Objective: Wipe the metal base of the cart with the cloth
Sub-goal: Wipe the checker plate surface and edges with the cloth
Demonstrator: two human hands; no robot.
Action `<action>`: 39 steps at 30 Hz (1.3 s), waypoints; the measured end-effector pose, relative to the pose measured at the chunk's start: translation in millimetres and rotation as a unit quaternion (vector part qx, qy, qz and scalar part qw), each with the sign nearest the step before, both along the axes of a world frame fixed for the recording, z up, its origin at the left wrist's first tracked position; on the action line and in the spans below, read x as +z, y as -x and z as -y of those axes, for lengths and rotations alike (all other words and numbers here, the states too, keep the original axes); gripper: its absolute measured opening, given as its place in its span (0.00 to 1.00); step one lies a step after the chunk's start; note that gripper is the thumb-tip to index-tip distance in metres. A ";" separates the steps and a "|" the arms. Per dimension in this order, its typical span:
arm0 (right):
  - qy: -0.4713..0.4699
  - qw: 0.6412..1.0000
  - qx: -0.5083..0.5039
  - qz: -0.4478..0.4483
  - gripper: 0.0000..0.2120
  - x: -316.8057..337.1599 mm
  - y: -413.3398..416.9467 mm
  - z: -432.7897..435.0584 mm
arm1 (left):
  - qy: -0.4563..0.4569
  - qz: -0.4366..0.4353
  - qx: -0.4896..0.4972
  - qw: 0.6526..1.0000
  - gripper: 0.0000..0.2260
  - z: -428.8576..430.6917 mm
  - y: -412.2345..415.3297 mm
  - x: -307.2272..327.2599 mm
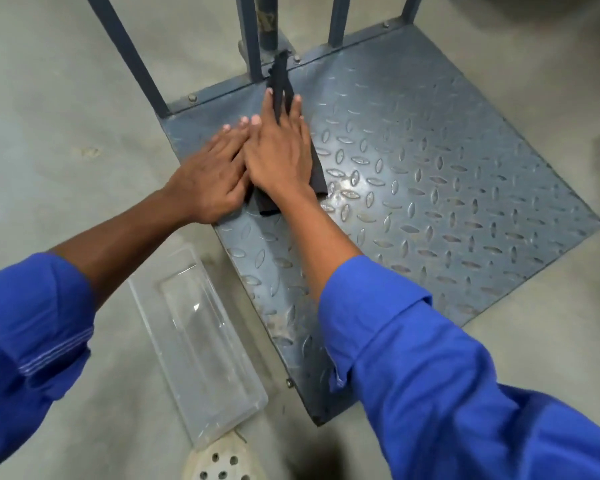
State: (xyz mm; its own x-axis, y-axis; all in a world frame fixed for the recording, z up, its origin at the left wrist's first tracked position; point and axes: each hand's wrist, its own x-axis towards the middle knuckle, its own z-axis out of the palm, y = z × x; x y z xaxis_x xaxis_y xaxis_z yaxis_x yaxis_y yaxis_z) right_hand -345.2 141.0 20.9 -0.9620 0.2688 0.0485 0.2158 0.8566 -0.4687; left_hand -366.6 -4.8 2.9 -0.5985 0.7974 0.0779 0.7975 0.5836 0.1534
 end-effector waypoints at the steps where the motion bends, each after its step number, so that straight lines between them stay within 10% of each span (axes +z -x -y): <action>1: -0.017 1.000 0.019 0.009 0.31 -0.2 3.3 -3.5 | 0.003 0.001 -0.010 1.000 0.33 -0.4 0.5 0.5; 12: -0.007 0.977 -0.213 -0.003 0.29 -10.0 -110.3 -51.9 | 0.038 0.014 -0.058 0.997 0.33 -12.8 8.2 2.3; 19: -0.040 0.998 -0.044 -0.022 0.27 -10.0 -62.8 -33.7 | 0.014 0.013 -0.069 0.997 0.33 -26.1 -48.5 -4.1; 27: -0.014 0.962 -0.273 -0.005 0.27 -11.4 -211.4 -74.0 | 0.019 0.016 -0.095 0.995 0.32 -31.4 -77.7 -6.6; 34: -0.033 0.991 -0.129 -0.018 0.28 -10.8 -137.0 -39.3 | 0.015 0.008 -0.101 0.995 0.31 -29.2 -87.1 -3.8; 39: -0.056 0.951 -0.301 -0.035 0.28 -27.5 -237.7 -59.1 | 0.009 0.015 -0.087 0.996 0.31 -29.7 -96.2 -3.8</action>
State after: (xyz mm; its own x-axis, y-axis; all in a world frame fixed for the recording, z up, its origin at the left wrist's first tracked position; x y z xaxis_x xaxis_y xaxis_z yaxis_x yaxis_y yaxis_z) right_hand -107.5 200.1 -6.6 -0.6291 0.7591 0.1672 0.6546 0.6334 -0.4126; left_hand -270.4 24.9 -1.0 -0.4535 0.8900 0.0469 0.8818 0.4404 0.1685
